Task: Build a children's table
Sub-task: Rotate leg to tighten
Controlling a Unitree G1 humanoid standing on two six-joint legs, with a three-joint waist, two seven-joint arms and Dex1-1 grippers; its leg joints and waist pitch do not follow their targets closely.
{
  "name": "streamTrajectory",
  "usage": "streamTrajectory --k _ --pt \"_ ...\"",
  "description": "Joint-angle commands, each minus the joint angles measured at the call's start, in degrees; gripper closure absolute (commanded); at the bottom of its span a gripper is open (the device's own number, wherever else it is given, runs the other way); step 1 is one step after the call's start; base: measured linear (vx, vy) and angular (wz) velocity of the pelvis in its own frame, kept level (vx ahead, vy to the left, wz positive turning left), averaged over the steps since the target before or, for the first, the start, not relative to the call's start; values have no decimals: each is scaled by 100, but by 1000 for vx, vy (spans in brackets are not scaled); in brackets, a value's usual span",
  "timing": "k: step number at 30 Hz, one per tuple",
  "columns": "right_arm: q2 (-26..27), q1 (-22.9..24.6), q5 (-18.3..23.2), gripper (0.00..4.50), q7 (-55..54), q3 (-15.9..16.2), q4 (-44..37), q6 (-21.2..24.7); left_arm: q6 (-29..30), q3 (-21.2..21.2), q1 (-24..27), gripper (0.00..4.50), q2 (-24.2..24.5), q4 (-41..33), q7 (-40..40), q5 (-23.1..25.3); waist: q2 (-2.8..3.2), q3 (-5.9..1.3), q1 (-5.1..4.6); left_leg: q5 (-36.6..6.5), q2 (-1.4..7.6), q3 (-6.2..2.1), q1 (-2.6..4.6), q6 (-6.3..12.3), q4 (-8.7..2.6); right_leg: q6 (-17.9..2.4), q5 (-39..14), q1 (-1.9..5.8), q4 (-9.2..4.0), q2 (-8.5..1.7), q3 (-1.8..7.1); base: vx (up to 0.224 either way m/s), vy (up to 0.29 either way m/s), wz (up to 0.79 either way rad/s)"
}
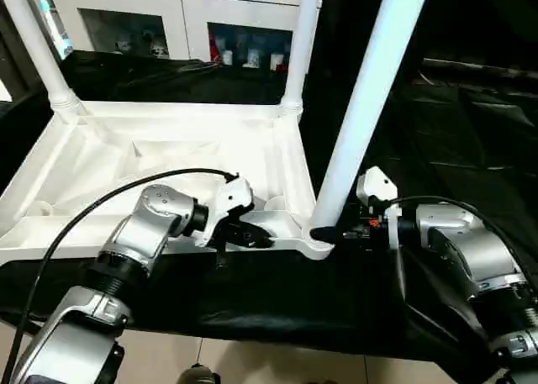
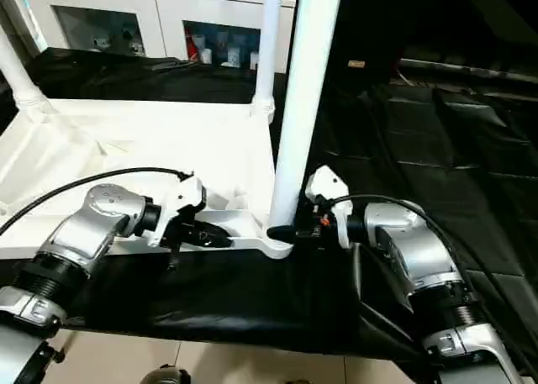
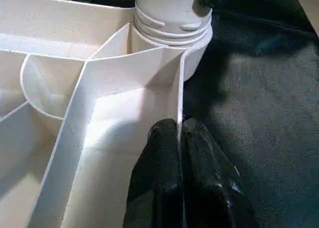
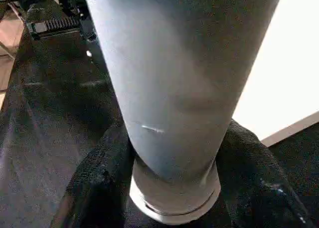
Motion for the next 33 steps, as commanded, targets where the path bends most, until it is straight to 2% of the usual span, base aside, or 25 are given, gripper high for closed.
streamTrajectory --k 1,3,6,8,9,10,13,16,19,20,24,25,28,32,33 --pt "57 100 39 251 -19 -7 18 -3 -21 57 36 450 -52 -125 -35 -195 -42 -413 5 -1321 65 30 105 217 -365 -1350 -983 277 -349 -173 76 0 0 0" --pt "261 63 17 252 -373 -119 215 -38 -9 123 -4 450 -132 -47 153 -186 -38 -403 -2 -1350 63 32 103 202 -369 -1343 -1025 264 -357 -173 78 0 0 0" --pt "682 -31 -202 252 -1310 -258 678 -124 -8 208 -149 450 -340 227 779 -24 -39 -387 -58 -1569 46 13 96 50 -395 -1241 -1411 254 -390 -177 69 0 0 0" --pt "1157 -140 -408 253 -2453 -427 1149 -149 71 302 -343 450 -614 569 1564 150 -42 -383 -115 -1668 36 3 101 -60 -408 -1176 -1619 233 -413 -174 66 0 0 0" --pt "1381 -192 -422 253 -2942 -544 1311 -65 115 349 -424 450 -747 704 1884 196 -24 -382 -155 -1748 36 -6 98 -139 -416 -1128 -1771 213 -417 -182 74 0 0 0" --pt "1659 -247 -400 253 -3455 -673 1457 40 199 385 -511 450 -917 830 2230 242 -33 -375 -183 -1811 26 -12 95 -194 -424 -1073 -1880 220 -424 -173 72 0 0 0" --pt "2183 -378 -396 253 -4349 -847 1694 145 360 428 -650 450 -1283 993 2821 295 -16 -379 -193 -1912 23 -14 116 -203 -425 -1003 -1862 194 -456 -161 86 0 0 0" --pt "2560 -586 -640 253 -5024 -805 1988 -36 393 399 -722 450 -1617 1086 3192 351 -6 -389 -187 -1924 13 -20 117 -215 -432 -925 -1821 199 -468 -148 75 0 0 0" --pt "2746 -734 -772 253 -4988 -685 2099 -356 291 183 -726 450 -1803 1124 3105 472 -13 -395 -181 -1987 15 -20 112 -166 -438 -878 -1710 201 -476 -146 77 0 0 0" --pt "2757 -746 -762 198 -4930 -692 2089 -384 277 150 -732 450 -1819 1138 3090 490 -10 -398 -182 -1990 15 -23 107 -155 -438 -875 -1686 207 -470 -147 76 0 0 0" --pt "2638 -753 -677 175 -4692 -761 2002 -370 293 108 -708 450 -1719 1103 2944 496 -14 -386 -183 -2102 15 -24 103 -112 -452 -855 -1768 206 -485 -137 73 0 0 0" --pt "2567 -771 -644 151 -4602 -782 1988 -382 290 102 -698 450 -1651 1099 2864 511 -10 -388 -178 -2112 21 -28 109 -114 -455 -849 -1797 203 -489 -144 74 0 0 0" --pt "2331 -790 -463 139 -4045 -825 1868 -329 201 62 -649 450 -1441 1054 2526 530 -17 -398 -177 -1994 25 -20 96 -47 -449 -913 -1547 221 -473 -143 79 0 0 0" --pt "1782 -605 -471 139 -2973 -491 1444 -354 34 -16 -537 450 -1120 889 1918 477 -33 -411 -129 -1685 31 -9 87 80 -427 -1012 -1152 271 -441 -142 71 0 0 0" --pt "1427 -454 -429 139 -2347 -346 1138 -373 -100 -71 -437 450 -890 734 1424 385 -39 -411 -124 -1527 30 -6 65 130 -424 -1060 -966 296 -421 -149 74 0 0 0"
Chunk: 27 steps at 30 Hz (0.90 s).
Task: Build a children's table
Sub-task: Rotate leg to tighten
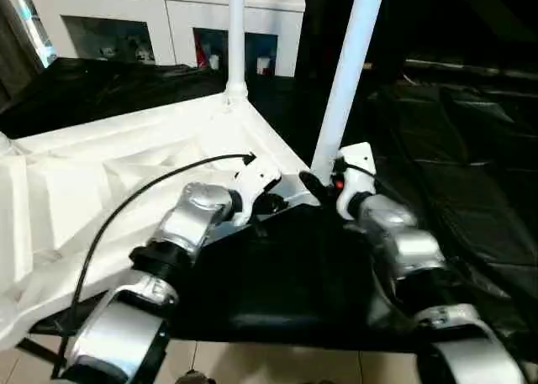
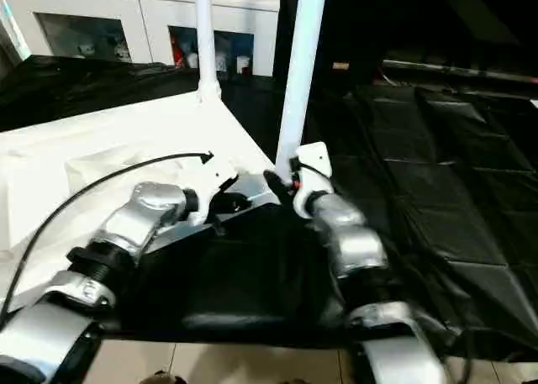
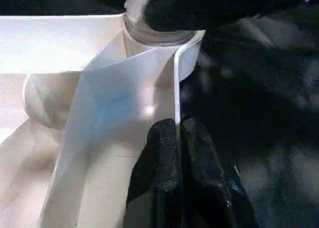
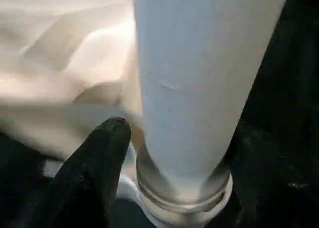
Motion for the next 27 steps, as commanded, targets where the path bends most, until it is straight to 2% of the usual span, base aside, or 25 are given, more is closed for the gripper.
streamTrajectory --k 1,3,5,6,8,9,12,15,17,21,22,27 --pt "-256 175 135 139 974 386 -415 76 -297 -303 188 450 141 -267 -914 -187 -12 -362 50 -1361 41 28 72 205 -378 -1158 -657 306 -383 -148 75 0 0 0" --pt "-544 259 134 139 1352 439 -597 48 -455 -371 322 450 374 -499 -1471 -321 1 -363 38 -1265 46 50 86 289 -367 -1318 -399 287 -350 -142 74 0 0 0" --pt "-727 326 189 139 1645 492 -749 86 -384 -392 389 450 506 -638 -1704 -388 3 -354 44 -1308 59 52 84 309 -378 -1388 -447 296 -350 -151 71 0 0 0" --pt "-737 330 193 139 1663 495 -759 91 -381 -393 393 450 514 -646 -1717 -392 29 -348 60 -1407 76 57 120 287 -383 -1432 -556 271 -364 -149 70 0 0 0" --pt "-914 407 284 139 2010 541 -949 141 -329 -409 461 450 663 -788 -1984 -463 28 -332 88 -1532 81 50 109 232 -407 -1381 -776 287 -370 -154 69 0 0 0" --pt "-1079 492 400 139 2349 587 -1162 232 -272 -404 523 450 791 -930 -2203 -560 52 -326 90 -1631 96 46 128 180 -422 -1370 -879 267 -383 -155 70 0 0 0" --pt "-1220 581 474 139 2623 641 -1347 281 -260 -383 567 450 875 -1015 -2337 -623 37 -331 127 -1582 100 54 126 183 -416 -1376 -764 272 -369 -154 75 0 0 0" --pt "-1369 690 510 139 2909 742 -1517 355 -295 -358 593 450 947 -1038 -2410 -653 28 -325 152 -1615 93 54 125 139 -418 -1338 -917 270 -380 -163 77 0 0 0" --pt "-1418 738 526 164 3020 783 -1585 379 -298 -349 603 450 971 -1047 -2434 -656 28 -330 154 -1583 90 51 120 129 -417 -1328 -909 269 -379 -167 78 0 0 0" --pt "-1466 794 596 184 3125 799 -1738 499 -254 -350 628 450 996 -1117 -2450 -688 4 -333 148 -1520 87 52 113 141 -410 -1320 -890 272 -373 -168 78 0 0 0" --pt "-1476 797 602 208 3140 800 -1755 518 -244 -350 631 450 992 -1131 -2443 -691 8 -332 151 -1509 89 53 117 154 -410 -1317 -908 269 -375 -170 79 0 0 0" --pt "-1483 793 604 237 3183 798 -1776 579 -225 -337 643 450 969 -1160 -2430 -689 -4 -338 150 -1448 84 57 113 157 -400 -1320 -900 268 -372 -172 80 0 0 0"
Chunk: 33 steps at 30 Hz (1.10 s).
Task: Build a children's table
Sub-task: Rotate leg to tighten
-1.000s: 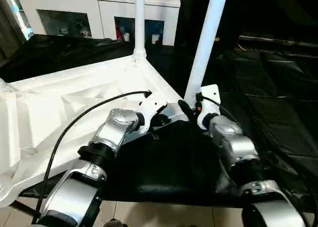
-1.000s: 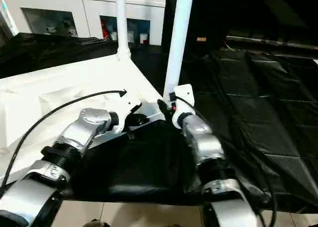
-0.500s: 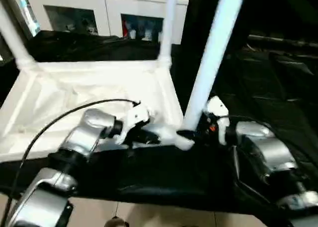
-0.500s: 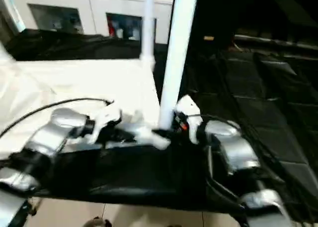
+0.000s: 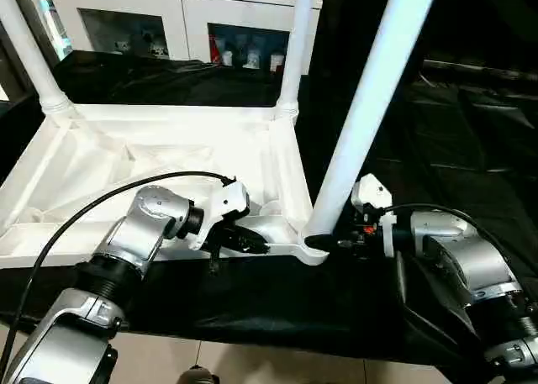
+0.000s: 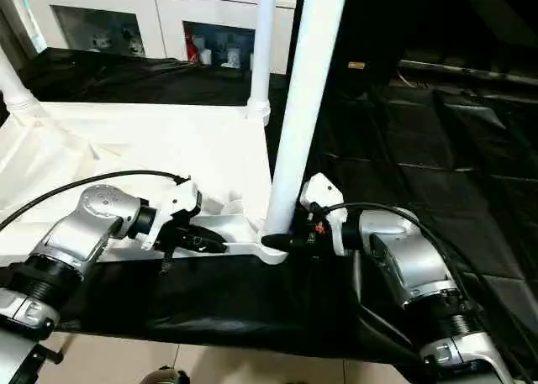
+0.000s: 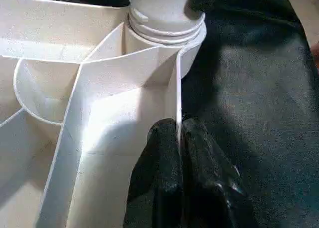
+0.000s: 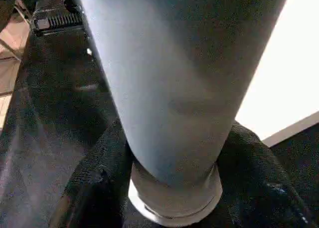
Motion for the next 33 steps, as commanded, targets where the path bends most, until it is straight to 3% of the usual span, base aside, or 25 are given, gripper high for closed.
streamTrajectory --k 1,8,10,12,13,16,19,20,21,27,28,33 --pt "-24 18 57 244 138 26 -121 107 7 -67 -2 450 -85 -162 -80 -153 -13 -351 -14 -1443 83 31 118 161 -377 -1296 -925 263 -333 -167 85 0 0 0" --pt "98 92 116 250 4 31 -137 170 56 15 18 450 -175 -161 115 -173 -17 -363 -17 -1390 80 34 118 169 -368 -1298 -874 267 -325 -164 83 0 0 0" --pt "375 67 -99 250 -588 -18 195 19 73 103 -74 450 -344 46 573 -65 -13 -361 -32 -1461 77 33 117 116 -372 -1278 -994 245 -344 -174 85 0 0 0" --pt "625 3 -398 251 -1246 -7 593 -34 147 188 -207 450 -546 302 1098 52 -22 -350 -55 -1678 59 20 126 -42 -393 -1144 -1487 244 -382 -181 81 0 0 0" --pt "912 -101 -551 252 -1940 -102 951 -7 250 228 -330 450 -723 514 1559 168 12 -358 -70 -1738 61 14 130 -102 -398 -1092 -1643 217 -391 -195 92 0 0 0" --pt "1288 -251 -627 253 -2800 -306 1343 41 335 263 -462 450 -940 736 2070 285 2 -358 -115 -1913 43 -11 131 -241 -422 -981 -1868 221 -420 -181 81 0 0 0" --pt "1976 -573 -589 253 -4267 -765 1941 171 504 346 -664 450 -1429 1020 2913 374 3 -351 -191 -2188 31 -23 157 -283 -423 -884 -2179 169 -473 -174 89 0 0 0" --pt "2231 -731 -618 253 -4786 -925 2207 142 537 347 -733 450 -1634 1121 3182 416 5 -362 -194 -2172 30 -39 149 -308 -426 -874 -2191 187 -460 -177 81 0 0 0" --pt "2367 -827 -654 253 -5025 -956 2339 105 542 314 -761 450 -1763 1161 3285 445 33 -372 -199 -2157 27 -39 148 -327 -430 -850 -2131 191 -468 -169 82 0 0 0" --pt "2527 -961 -809 253 -4841 -747 2411 -246 348 183 -847 450 -1928 1271 3269 539 29 -386 -183 -2108 20 -26 141 -215 -429 -817 -1741 219 -463 -144 83 0 0 0" --pt "2491 -949 -815 198 -4719 -698 2380 -266 333 183 -850 450 -1901 1259 3215 522 30 -379 -181 -2094 20 -25 135 -192 -435 -836 -1676 225 -462 -137 82 0 0 0" --pt "2278 -999 -700 166 -4244 -790 2267 -389 146 194 -813 450 -1640 1244 2855 518 35 -389 -169 -2002 24 -16 138 -121 -428 -928 -1478 242 -448 -138 84 0 0 0"
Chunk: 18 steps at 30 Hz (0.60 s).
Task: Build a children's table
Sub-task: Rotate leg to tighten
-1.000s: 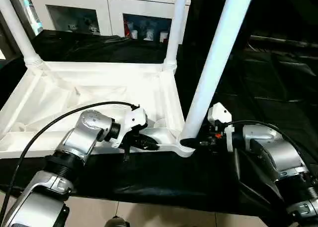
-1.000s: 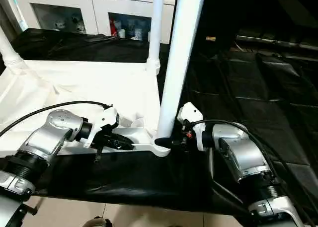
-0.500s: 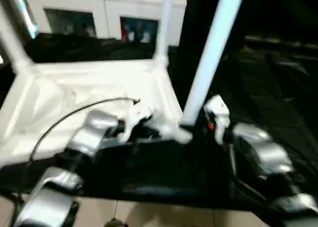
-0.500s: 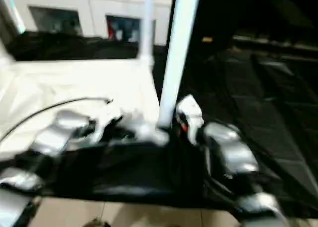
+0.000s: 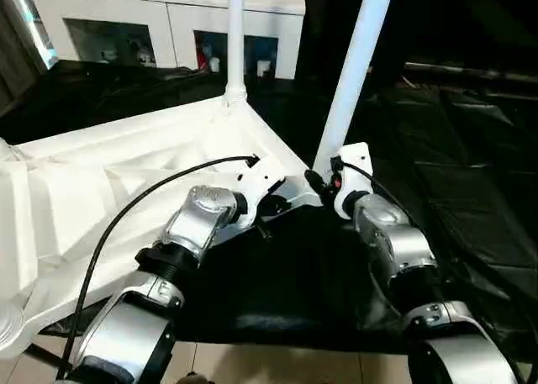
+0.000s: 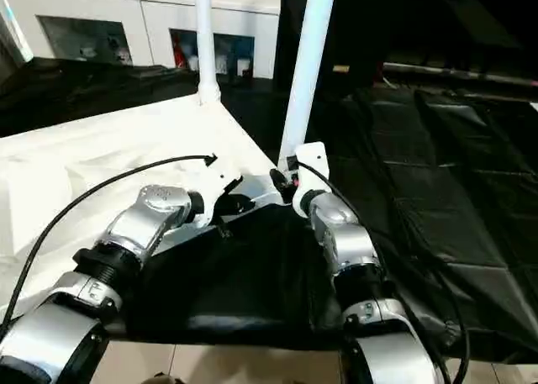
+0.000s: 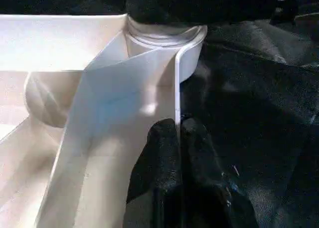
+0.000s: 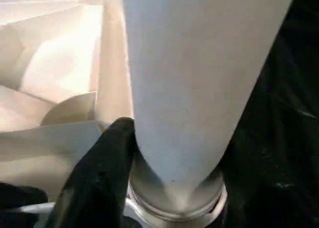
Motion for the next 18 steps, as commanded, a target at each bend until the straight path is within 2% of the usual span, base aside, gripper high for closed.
streamTrajectory --k 1,3,5,7,9,11,14,18 --pt "-19 94 124 147 642 349 14 71 -310 -179 -42 450 -30 -61 -496 -150 2 -327 -8 -1975 32 11 63 -82 -421 -952 -1457 212 -447 -141 70 0 0 0" --pt "-308 161 141 147 1197 468 -192 64 -335 -194 50 450 160 -201 -906 -235 15 -335 3 -1865 34 13 53 -31 -415 -978 -1392 230 -430 -153 75 0 0 0" --pt "-550 249 131 147 1689 607 -389 62 -381 -225 125 450 320 -307 -1227 -284 15 -344 11 -1656 42 20 40 42 -396 -1074 -1021 251 -391 -145 77 0 0 0" --pt "-811 369 173 147 2185 716 -652 48 -496 -245 208 450 486 -421 -1583 -364 14 -376 26 -1226 46 41 47 193 -349 -1283 -261 267 -306 -127 69 0 0 0" --pt "-1196 543 296 147 2892 798 -1044 40 -546 -223 324 450 719 -634 -2102 -545 4 -362 42 -1090 52 53 43 322 -341 -1397 -26 284 -293 -131 58 0 0 0" --pt "-1446 655 362 147 3342 893 -1283 37 -538 -214 378 450 856 -743 -2378 -637 12 -351 40 -1128 66 60 48 385 -342 -1457 -83 274 -298 -138 55 0 0 0" --pt "-1811 839 462 147 3978 1085 -1675 113 -503 -282 480 450 1115 -899 -2847 -713 24 -335 70 -1264 87 62 58 372 -353 -1468 -317 272 -310 -140 56 0 0 0" --pt "-1947 910 609 147 4289 1079 -1891 237 -370 -310 601 450 1315 -1115 -3204 -835 20 -313 74 -1570 98 53 62 216 -385 -1386 -907 246 -349 -165 61 0 0 0"
